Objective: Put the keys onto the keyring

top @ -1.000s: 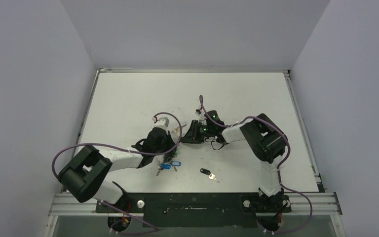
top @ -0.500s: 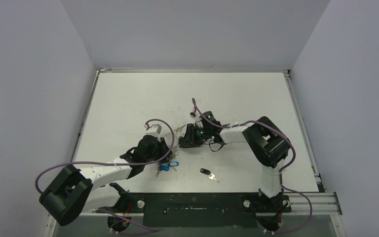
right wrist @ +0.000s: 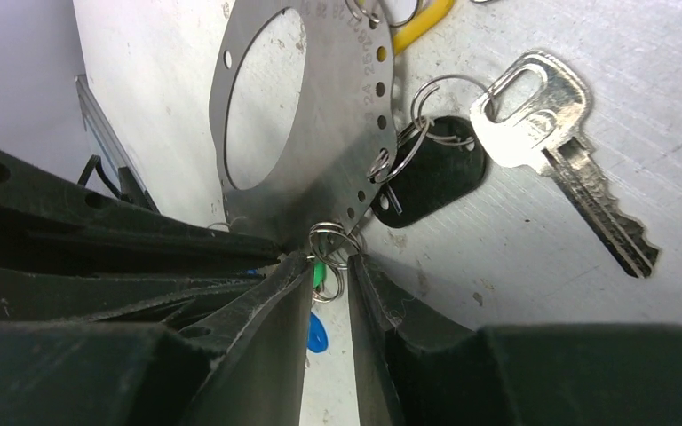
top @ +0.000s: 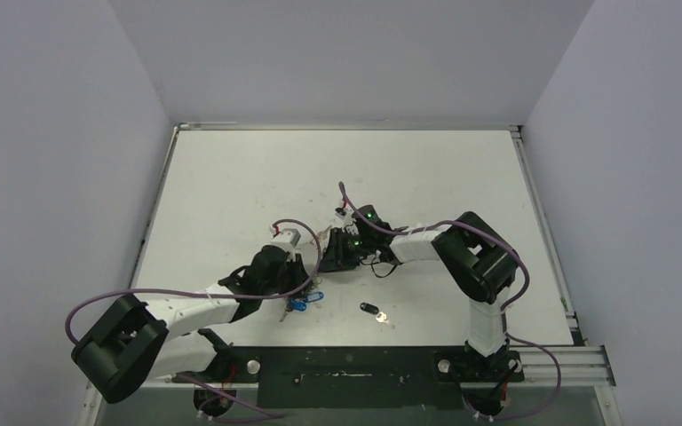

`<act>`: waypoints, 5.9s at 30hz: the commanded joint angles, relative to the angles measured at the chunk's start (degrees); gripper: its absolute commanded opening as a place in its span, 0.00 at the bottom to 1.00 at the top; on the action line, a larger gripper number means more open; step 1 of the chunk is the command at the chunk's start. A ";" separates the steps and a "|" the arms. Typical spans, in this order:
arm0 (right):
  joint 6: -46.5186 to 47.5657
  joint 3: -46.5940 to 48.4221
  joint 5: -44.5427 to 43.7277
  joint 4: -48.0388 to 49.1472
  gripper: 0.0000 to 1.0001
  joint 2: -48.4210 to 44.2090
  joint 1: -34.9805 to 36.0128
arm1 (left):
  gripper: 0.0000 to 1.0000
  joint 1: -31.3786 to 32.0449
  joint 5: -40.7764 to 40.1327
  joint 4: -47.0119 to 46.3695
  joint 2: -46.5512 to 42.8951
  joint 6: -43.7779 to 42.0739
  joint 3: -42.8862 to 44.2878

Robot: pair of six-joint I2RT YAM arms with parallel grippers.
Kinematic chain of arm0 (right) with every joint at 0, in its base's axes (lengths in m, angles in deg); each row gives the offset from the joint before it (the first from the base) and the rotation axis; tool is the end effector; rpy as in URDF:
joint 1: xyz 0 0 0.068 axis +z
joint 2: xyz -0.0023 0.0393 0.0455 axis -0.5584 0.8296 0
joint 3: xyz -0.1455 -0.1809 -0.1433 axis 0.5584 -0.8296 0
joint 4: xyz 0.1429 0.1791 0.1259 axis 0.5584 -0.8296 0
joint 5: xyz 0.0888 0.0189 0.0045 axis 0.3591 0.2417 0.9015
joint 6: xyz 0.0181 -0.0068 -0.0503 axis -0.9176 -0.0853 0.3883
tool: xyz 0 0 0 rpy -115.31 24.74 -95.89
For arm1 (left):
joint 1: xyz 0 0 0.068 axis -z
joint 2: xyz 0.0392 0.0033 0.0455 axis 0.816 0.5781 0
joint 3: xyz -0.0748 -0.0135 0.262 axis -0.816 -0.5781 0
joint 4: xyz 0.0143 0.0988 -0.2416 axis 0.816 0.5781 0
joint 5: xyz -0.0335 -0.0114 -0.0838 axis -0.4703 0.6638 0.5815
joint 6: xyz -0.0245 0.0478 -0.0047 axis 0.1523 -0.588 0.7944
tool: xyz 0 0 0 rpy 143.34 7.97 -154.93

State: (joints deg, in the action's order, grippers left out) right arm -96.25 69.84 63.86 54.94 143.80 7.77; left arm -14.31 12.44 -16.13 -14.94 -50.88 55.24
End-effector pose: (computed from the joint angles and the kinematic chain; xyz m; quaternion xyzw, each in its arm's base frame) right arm 0.2606 0.2613 0.1130 -0.0975 0.8768 0.4670 0.0598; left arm 0.1591 -0.1354 0.1390 0.0382 0.9027 -0.2635 0.3380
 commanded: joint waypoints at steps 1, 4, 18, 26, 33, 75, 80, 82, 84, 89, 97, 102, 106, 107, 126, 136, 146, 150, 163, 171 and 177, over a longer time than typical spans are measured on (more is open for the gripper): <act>2.25 -0.87 -5.92 -8.29 0.24 2.84 0.55 | 0.14 1.50 1.01 6.04 -1.25 -3.98 1.88; 4.04 -0.47 -6.17 -10.79 0.22 2.76 0.86 | 0.10 1.68 0.47 7.83 -2.59 -4.28 1.21; 5.58 -2.37 -5.30 -15.35 0.22 1.87 1.97 | 0.28 1.76 -3.24 3.24 -1.87 -0.35 1.72; 5.27 -4.30 -5.17 -15.74 0.19 0.46 1.89 | 0.26 0.96 -1.60 -3.66 -2.65 7.00 -0.84; 2.63 -5.44 -3.86 -11.91 0.18 1.44 1.53 | 0.24 -2.50 3.17 -7.43 1.54 11.72 -1.36; 11.17 -2.34 -9.93 -18.18 0.42 -5.35 -1.72 | 0.53 -6.85 -18.95 32.72 -17.39 3.77 7.76; 11.44 -1.14 -9.59 -18.83 0.43 -4.88 -1.73 | 0.57 -10.38 -14.47 39.12 -10.33 1.37 11.84; 11.88 -0.73 -9.62 -19.28 0.44 -4.78 -1.72 | 0.57 -10.86 -11.45 39.56 -7.08 1.49 12.61; 12.12 -0.29 -9.69 -19.58 0.45 -4.64 -1.77 | 0.56 -10.85 -9.04 37.98 -4.44 1.46 12.62; 12.19 0.27 -9.28 -19.54 0.46 -3.32 -1.59 | 0.54 -10.06 -8.23 34.73 2.07 0.16 14.29; 12.61 0.93 -9.08 -19.96 0.45 -2.53 -1.55 | 0.32 -6.30 -13.80 41.14 14.86 -2.81 22.35; 12.71 1.15 -8.72 -19.96 0.46 -2.45 -1.76 | 0.15 -4.34 -15.20 41.30 16.72 -2.83 23.47; 12.71 0.90 -8.52 -19.88 0.46 -3.22 -2.89 | 0.04 -3.53 -15.94 40.74 15.34 -3.58 24.01; 12.70 0.81 -8.26 -19.87 0.46 -3.57 -3.56 | 0.01 -3.41 -15.86 40.31 14.83 -3.96 24.11; 7.98 -3.04 -3.85 -11.81 0.47 -3.54 -6.87 | 0.42 -6.76 0.44 18.95 10.56 -3.49 20.60; -2.12 -3.16 -0.89 3.30 0.33 4.62 -5.06 | 0.47 -14.03 16.54 2.45 16.32 1.59 15.29; -5.14 -2.55 -0.06 8.14 0.21 6.88 -5.49 | 0.42 -15.22 23.54 -17.12 21.33 10.80 9.96; -8.36 -3.56 1.79 14.01 0.19 6.41 -5.96 | 0.39 -15.55 23.92 -23.56 20.61 14.34 7.70; -22.32 -5.02 4.65 33.79 0.14 4.91 -6.47 | 0.36 -15.95 25.65 -24.42 19.68 14.75 6.68; -24.55 -3.75 6.58 34.14 0.08 1.90 -6.06 | 0.36 -16.19 24.38 -23.61 14.86 14.74 6.92; -24.10 -2.15 6.97 31.64 0.08 -0.23 -5.30 | 0.36 -16.30 24.91 -24.80 12.05 15.17 7.10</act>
State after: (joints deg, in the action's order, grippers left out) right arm -119.76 64.71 68.73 83.38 147.80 0.40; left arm -31.22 32.68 -34.86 0.67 -37.31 61.23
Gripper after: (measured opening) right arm 0.085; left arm 0.364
